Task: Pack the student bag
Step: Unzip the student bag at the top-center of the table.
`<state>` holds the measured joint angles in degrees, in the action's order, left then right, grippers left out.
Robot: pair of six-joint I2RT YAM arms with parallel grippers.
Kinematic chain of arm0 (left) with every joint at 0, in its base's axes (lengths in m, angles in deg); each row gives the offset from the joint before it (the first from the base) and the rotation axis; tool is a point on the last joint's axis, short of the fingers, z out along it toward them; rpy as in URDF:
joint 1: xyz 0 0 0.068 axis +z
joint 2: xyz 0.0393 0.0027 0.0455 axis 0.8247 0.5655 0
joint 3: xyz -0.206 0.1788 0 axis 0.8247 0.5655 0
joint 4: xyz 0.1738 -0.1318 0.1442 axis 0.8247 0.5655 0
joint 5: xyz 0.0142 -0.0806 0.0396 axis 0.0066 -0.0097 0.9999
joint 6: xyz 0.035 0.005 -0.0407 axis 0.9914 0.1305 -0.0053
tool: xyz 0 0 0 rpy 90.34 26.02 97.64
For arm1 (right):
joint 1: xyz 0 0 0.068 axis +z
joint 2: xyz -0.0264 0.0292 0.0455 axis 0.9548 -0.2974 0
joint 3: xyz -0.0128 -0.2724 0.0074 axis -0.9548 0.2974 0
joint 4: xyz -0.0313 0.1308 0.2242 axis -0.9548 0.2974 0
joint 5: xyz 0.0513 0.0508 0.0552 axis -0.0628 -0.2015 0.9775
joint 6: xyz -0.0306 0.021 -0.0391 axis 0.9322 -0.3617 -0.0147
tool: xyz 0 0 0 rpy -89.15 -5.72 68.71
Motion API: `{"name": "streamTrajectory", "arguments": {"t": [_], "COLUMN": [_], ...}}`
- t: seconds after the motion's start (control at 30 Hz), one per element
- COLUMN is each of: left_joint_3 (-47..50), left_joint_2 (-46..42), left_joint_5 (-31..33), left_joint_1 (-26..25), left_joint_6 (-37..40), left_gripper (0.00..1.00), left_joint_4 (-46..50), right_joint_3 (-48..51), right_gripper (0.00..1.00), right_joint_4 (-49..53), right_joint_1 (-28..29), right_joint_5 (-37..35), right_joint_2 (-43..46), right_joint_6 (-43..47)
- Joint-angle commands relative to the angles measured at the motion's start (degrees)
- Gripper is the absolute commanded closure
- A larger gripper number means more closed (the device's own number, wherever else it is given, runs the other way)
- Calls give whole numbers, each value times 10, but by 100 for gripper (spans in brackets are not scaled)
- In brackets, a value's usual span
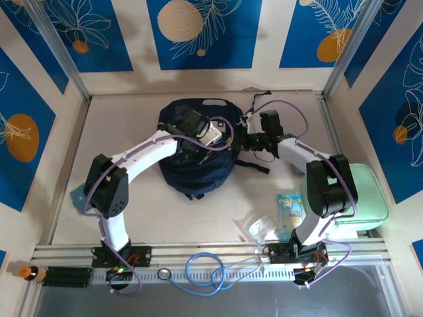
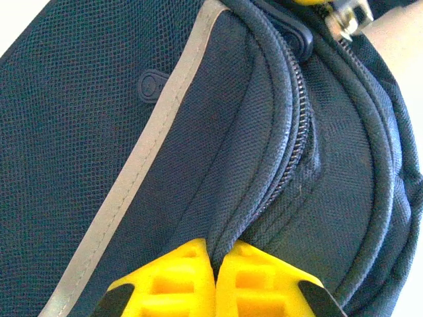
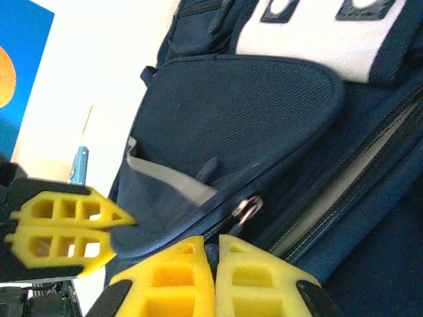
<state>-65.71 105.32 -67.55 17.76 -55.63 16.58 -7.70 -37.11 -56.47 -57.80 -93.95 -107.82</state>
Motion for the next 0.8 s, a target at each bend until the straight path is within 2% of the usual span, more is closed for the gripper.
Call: {"name": "streamTrajectory", "arguments": {"t": [0.0, 0.3, 0.47, 0.6, 0.77], "left_joint_3": [-37, -52, -55, -38, -32], "left_joint_2": [16, 34, 29, 11, 9], "left_joint_5": [-23, -53, -61, -77, -111], "left_joint_1": [12, 21, 27, 34, 36], "left_joint_6": [-43, -68, -68, -65, -70], "left_gripper": [100, 100, 100, 100, 100], "left_joint_4": [-59, -80, -85, -104, -123], "right_joint_3": [42, 130, 146, 168, 141], "right_gripper": [100, 100, 98, 89, 95], "right_joint_4": [-65, -142, -137, -148, -108], "right_joint_1": [38, 117, 120, 95, 107], "right_joint_5": [23, -55, -82, -75, -34], "right_joint_2": [40, 106, 123, 162, 145], "right_joint_6": [-44, -68, -49, -47, -20]}}
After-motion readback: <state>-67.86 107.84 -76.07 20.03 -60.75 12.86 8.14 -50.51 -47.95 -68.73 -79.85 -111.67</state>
